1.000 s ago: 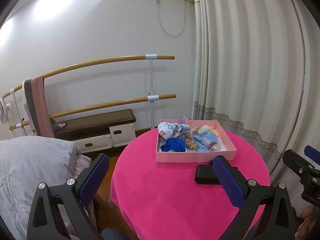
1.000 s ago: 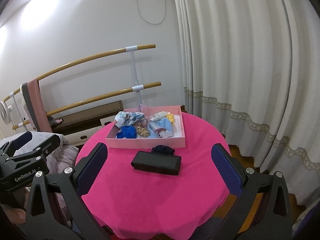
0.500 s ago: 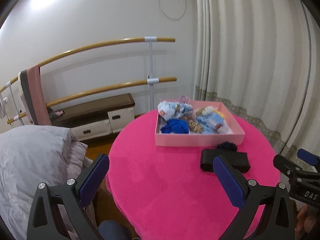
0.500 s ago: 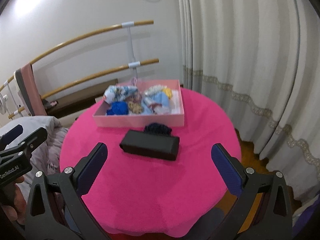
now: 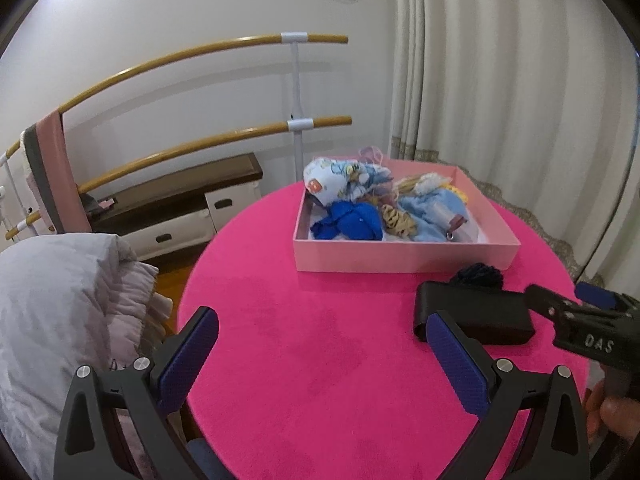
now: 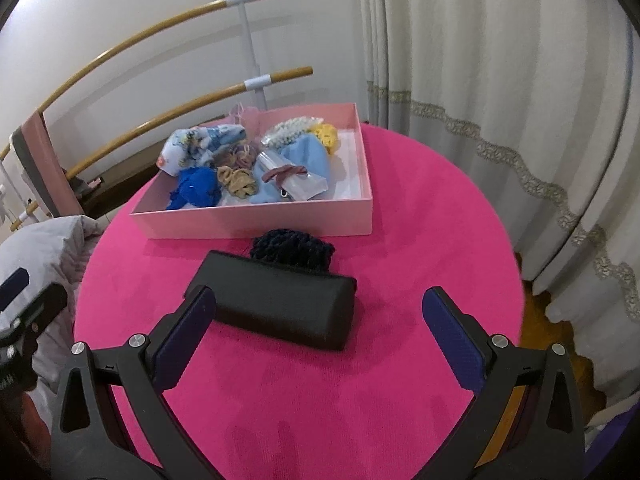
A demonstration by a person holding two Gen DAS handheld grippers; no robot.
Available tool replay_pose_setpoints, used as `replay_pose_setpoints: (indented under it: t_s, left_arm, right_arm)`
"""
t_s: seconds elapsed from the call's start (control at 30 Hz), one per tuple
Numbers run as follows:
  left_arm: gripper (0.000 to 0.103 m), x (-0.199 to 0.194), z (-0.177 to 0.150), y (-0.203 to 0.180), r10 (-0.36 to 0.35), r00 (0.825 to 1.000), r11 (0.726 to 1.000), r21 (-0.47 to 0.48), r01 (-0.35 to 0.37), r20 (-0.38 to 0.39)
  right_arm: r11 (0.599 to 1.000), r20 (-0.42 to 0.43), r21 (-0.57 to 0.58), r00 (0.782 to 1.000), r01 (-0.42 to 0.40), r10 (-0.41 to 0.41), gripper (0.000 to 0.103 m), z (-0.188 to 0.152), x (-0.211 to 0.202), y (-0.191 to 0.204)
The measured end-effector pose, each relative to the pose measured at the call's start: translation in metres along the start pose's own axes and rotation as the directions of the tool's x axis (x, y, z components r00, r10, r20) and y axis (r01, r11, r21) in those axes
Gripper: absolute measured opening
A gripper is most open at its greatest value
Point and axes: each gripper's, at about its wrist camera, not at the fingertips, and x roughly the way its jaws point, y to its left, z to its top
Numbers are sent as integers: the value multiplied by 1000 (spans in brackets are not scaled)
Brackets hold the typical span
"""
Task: Organize soft objects
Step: 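Grasp the black case with the left tool while the right tool grasps the navy knit scrunchie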
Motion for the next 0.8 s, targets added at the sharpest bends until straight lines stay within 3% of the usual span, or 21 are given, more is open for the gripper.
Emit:
replay_pose_setpoints:
  t_s: [0.17,0.3,0.47,0.53,0.6,0.8]
  left_arm:
    - [103,40,5,-6,-7,999,1000,6,7,-44]
    - [103,70,8,-10,-18,998,1000,16,19,-63]
    - [103,93,10,-15,-41,996,999,32,43,-76]
    - [103,100,11,-19,-54,996,997,47,57,-76]
    - [103,105,12,-24,-66,995,995,70,72,-74]
    - [103,120,17,-37,-97,993,986,132,105,-69]
  right_arm:
    - [1000,-44,-15,999,-15,14,98,15,35,2]
    - [999,-84,-19,996,-34,33,80,21,59,4]
    - [996,-143,-32,987,-84,79,70,26,84,6]
    - [993,-144,-23,984,-113,108,61,28,87,4]
    - [991,-146,-31,981,-131,125,33,29,87,3]
    - [990,-133,-40,983,-135,129,12,28,79,-5]
